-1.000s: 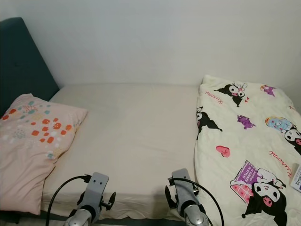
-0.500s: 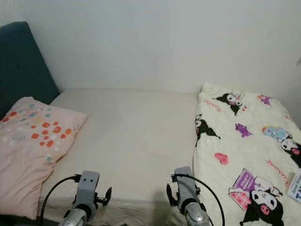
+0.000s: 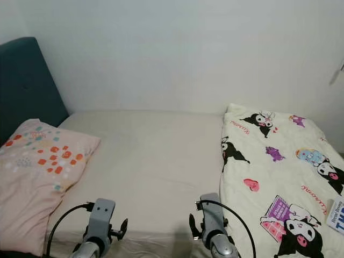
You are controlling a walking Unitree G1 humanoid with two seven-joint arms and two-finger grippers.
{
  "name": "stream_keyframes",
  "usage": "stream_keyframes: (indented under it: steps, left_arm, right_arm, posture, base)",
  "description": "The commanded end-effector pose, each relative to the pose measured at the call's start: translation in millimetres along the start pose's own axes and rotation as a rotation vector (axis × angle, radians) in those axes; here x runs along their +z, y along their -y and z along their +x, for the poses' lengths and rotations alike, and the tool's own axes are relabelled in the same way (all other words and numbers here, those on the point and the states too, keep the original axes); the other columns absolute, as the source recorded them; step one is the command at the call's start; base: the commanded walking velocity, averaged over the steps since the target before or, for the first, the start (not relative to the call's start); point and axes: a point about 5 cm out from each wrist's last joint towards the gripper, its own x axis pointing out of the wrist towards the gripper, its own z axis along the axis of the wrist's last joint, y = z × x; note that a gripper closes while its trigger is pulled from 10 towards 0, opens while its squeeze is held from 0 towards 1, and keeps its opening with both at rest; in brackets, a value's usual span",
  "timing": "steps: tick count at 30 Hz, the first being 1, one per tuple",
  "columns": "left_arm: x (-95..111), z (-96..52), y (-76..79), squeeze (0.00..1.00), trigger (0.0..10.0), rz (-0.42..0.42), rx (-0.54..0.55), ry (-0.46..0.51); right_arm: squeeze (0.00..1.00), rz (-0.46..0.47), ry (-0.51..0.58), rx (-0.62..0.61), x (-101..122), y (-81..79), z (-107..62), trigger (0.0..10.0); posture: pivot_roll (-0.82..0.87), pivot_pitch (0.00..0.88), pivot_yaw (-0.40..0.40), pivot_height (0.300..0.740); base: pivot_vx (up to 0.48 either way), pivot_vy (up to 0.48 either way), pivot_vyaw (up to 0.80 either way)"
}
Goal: Clean up the room
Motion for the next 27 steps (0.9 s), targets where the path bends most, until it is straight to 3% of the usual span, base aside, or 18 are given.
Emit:
stream_keyframes:
  steps: [1, 7, 9, 24, 27]
  left_arm:
    - [-2, 0.2, -2.2, 0.0, 10.0, 0.006, -0.001, -0.017]
    - [3, 0.2, -4.5, 0.0, 10.0, -0.006, 0.014, 0.013]
    - [7, -0.7, -2.2, 0.0, 10.0, 0.006, -0.026, 0.052]
    - [8, 1.2, 0.5, 0.0, 10.0, 0.014, -0.039, 0.044]
    - [8, 1.0, 0.9, 0.0, 10.0, 0.017, -0.041, 0.045]
  right_arm:
    - [0.0, 0.003, -0.013, -0.02, -1, 2.5, 0.1, 10.0]
    - [0.0, 0.021, 0.036, -0.083, 6, 10.6, 0.2, 10.0]
    - [0.0, 0.055, 0.069, -0.101, 12, 13.6, 0.9, 10.0]
    - [0.0, 0.064, 0.104, -0.075, 23, 11.0, 4.5, 10.0]
    - [0.0, 0.029, 0.095, -0.078, 22, 11.6, 4.4, 10.0]
  posture:
    - [-0.03, 0.0, -0.023, 0.74]
    - [-0.03, 0.0, -0.022, 0.74]
    - [-0.03, 0.003, -0.019, 0.74]
    - [-0.03, 0.014, -0.019, 0.74]
    - [-0.02, 0.013, -0.022, 0.74]
  base:
    - [0.0, 0.0, 0.0]
    - [0.0, 0.0, 0.0]
    - [0.0, 0.0, 0.0]
    - [0.0, 0.0, 0.0]
    - [0.0, 0.0, 0.0]
